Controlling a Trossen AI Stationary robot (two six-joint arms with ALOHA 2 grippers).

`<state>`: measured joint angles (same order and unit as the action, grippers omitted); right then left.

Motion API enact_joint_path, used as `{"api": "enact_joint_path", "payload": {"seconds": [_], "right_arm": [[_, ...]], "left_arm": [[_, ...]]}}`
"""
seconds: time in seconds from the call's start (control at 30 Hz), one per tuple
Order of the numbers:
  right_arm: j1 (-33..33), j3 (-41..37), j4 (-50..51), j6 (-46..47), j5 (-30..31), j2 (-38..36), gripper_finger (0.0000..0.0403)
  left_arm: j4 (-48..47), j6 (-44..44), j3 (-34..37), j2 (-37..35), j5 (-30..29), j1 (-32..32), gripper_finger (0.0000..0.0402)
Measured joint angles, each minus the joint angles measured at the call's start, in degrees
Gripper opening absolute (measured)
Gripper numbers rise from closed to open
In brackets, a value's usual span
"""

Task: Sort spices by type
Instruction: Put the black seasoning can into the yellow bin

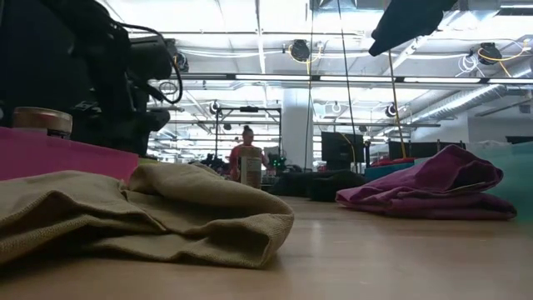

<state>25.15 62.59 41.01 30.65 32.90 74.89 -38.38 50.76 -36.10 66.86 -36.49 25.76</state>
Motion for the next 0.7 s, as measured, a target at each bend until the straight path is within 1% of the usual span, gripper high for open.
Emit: {"api": "enact_joint_path", "payload": {"seconds": [0.43,0.7], "right_arm": [[0.0,0.0,0.5,0.1,0.0,0.0,0.0242],[0.0,0.0,0.5,0.1,0.0,0.0,0.0242]], "left_arm": [[4.5,1.5,0.0,4.6,0.0,-0.4,0.0288],[5.0,1.9,0.0,8.2,0.0,-0.4,0.0288]]}}
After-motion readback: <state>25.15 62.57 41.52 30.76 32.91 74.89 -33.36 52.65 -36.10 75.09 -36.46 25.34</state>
